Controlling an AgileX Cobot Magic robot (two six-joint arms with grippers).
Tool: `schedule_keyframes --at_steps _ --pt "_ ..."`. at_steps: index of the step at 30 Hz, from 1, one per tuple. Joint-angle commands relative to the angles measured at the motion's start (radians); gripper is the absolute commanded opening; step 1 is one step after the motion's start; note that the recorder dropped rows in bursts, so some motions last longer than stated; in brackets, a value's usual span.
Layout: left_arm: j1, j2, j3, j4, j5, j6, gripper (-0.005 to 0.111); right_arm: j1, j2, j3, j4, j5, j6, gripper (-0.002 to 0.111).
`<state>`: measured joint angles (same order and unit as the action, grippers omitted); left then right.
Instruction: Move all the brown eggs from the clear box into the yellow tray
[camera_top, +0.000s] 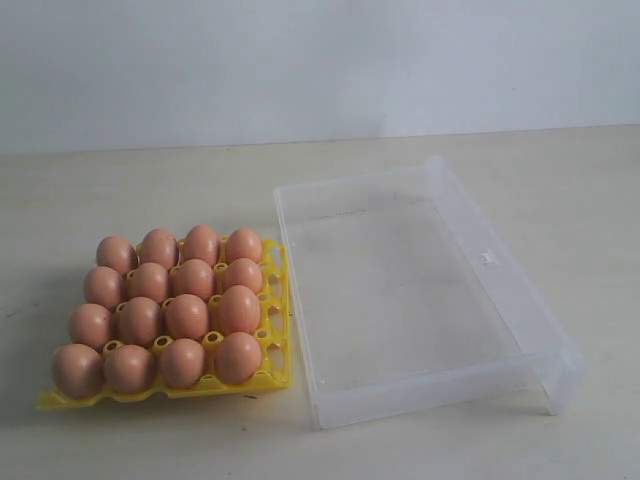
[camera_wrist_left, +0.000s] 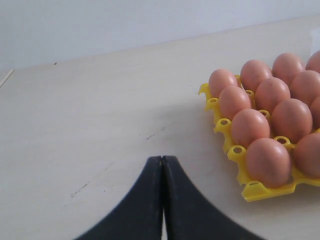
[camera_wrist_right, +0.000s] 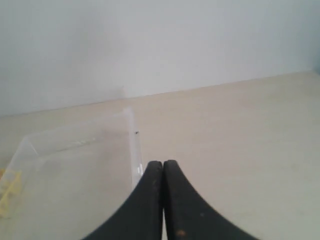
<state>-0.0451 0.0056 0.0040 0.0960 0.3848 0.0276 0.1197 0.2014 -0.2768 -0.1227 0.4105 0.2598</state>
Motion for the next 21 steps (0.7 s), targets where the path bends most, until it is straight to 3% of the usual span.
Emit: schedule_keyframes --at_steps 1,9,21 --pt "-0.005 -0.006 -0.004 -0.001 -0.006 -0.005 0.000 -0.015 -0.076 0.059 0.021 0.079 0.003 0.000" --pt "-0.005 -0.006 -0.004 -0.001 -0.006 -0.005 0.000 -0.015 -0.201 0.079 0.077 0.105 0.003 0.000" --pt "-0.005 -0.006 -0.004 -0.001 -0.006 -0.005 0.000 -0.015 -0.201 0.082 0.098 0.109 0.001 0.000"
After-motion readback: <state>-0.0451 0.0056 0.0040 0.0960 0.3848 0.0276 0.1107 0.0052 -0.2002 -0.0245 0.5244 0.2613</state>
